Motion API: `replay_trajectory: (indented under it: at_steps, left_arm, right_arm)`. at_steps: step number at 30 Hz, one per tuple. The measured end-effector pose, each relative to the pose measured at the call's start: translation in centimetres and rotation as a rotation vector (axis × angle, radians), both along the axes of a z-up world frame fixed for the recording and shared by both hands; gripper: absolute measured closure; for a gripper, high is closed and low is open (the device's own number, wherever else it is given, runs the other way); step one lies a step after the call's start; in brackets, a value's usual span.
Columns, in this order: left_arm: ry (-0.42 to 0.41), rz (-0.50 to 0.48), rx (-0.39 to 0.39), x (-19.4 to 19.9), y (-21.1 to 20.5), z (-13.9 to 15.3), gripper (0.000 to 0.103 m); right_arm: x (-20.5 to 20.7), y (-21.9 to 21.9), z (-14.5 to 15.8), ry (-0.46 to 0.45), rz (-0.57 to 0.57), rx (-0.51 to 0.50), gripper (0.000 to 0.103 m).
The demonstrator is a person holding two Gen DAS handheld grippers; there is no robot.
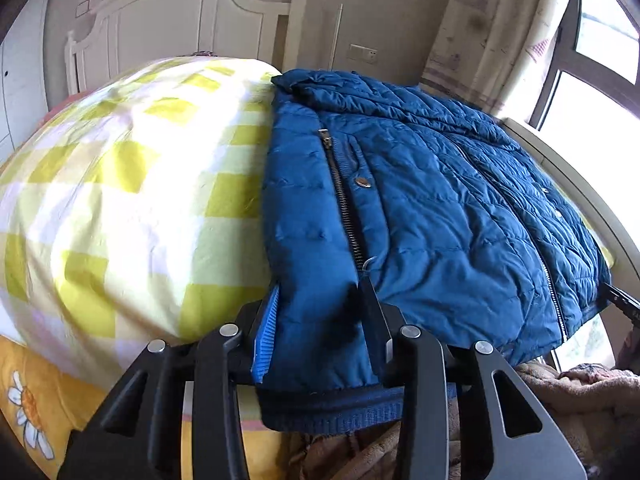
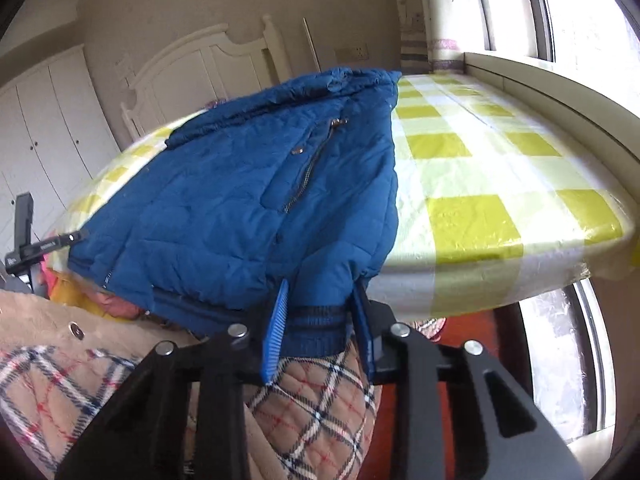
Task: Fold large clothes
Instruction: 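Hold the ribbed hem in both grippers and lift the jacket off the bed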
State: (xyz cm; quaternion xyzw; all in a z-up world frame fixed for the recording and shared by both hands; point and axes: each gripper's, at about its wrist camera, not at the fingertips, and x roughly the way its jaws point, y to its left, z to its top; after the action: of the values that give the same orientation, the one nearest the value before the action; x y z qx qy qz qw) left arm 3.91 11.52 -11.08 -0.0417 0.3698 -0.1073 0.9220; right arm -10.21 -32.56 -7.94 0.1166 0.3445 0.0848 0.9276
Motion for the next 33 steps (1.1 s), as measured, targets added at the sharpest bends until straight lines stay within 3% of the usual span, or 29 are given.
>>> replay_trajectory:
  at_steps: [1, 3, 4, 5, 10, 13, 14, 15, 16, 17, 19, 21, 23, 26, 27, 30, 31, 33]
  left_arm:
    - [-0.001, 0.004, -0.008, 0.1, 0.2, -0.1, 0.066]
    - [-0.005, 0.031, 0.004, 0.1, 0.3, -0.1, 0.052]
    - [-0.010, 0.046, 0.015, 0.1, 0.5, 0.0, 0.024]
    - [-0.021, 0.052, 0.013, 0.1, 0.8, 0.0, 0.004]
    - [-0.003, -0.028, -0.094, 0.8, 1.0, -0.3, 0.006]
    - [-0.005, -0.090, -0.056, 0.3, -1.0, -0.4, 0.024]
    - [-0.013, -0.092, -0.001, 0.1, -1.6, -0.5, 0.033]
    - [-0.017, -0.092, 0.022, -0.1, -1.8, -0.6, 0.039]
    - [-0.013, -0.094, 0.008, -0.2, -1.6, -0.5, 0.049]
    - [-0.005, -0.084, -0.031, -0.3, -0.9, -0.1, 0.067]
    - [-0.008, -0.075, -0.087, -0.7, 0.3, 0.7, 0.078]
    - [-0.012, -0.083, -0.119, -1.0, 0.9, 1.2, 0.078]
    - [0.006, -0.083, -0.074, -0.6, 0.4, 0.7, 0.078]
    - [0.019, -0.060, -0.053, 0.0, 0.1, -0.4, 0.072]
    - [0.007, -0.052, -0.033, -0.1, -0.1, -0.4, 0.056]
    - [-0.002, -0.045, 0.035, -0.2, -0.4, -0.7, 0.032]
    - [-0.002, -0.050, 0.034, -0.3, -0.3, -0.7, 0.029]
    - [0.008, -0.070, 0.021, -0.2, -0.5, -0.6, 0.033]
  right_arm:
    - [0.2, -0.2, -0.3, 0.011, -0.007, 0.011, 0.065]
    - [0.4, -0.8, -1.0, 0.028, -0.037, 0.021, 0.044]
    - [0.5, -1.3, -1.4, 0.034, -0.055, 0.035, 0.038]
    - [0.5, -1.6, -1.6, 0.037, -0.059, 0.050, 0.032]
    - [1.2, -2.4, -2.5, 0.019, -0.026, 0.133, 0.030]
    - [2.1, -3.1, -3.6, 0.016, 0.001, 0.245, 0.030]
    - [2.1, -3.2, -3.9, 0.008, 0.007, 0.264, 0.035]
    - [2.0, -3.3, -4.1, -0.008, 0.025, 0.282, 0.052]
    - [1.7, -3.1, -4.0, -0.023, 0.052, 0.290, 0.055]
    - [1.4, -2.9, -3.8, -0.032, 0.052, 0.275, 0.066]
    - [0.4, -2.3, -2.5, -0.049, 0.073, 0.238, 0.076]
    - [-0.7, -2.1, -0.7, -0.093, 0.096, 0.218, 0.076]
    - [-0.9, -2.1, 0.6, -0.124, 0.108, 0.206, 0.073]
    - [0.4, -1.5, 1.0, -0.114, 0.094, 0.171, 0.054]
    - [1.0, -1.1, 0.6, -0.097, 0.081, 0.146, 0.053]
    - [1.8, -0.2, 0.4, -0.096, 0.066, 0.104, 0.051]
    - [1.9, -0.2, 0.5, -0.097, 0.064, 0.106, 0.052]
    - [1.9, -0.2, 0.5, -0.093, 0.057, 0.092, 0.063]
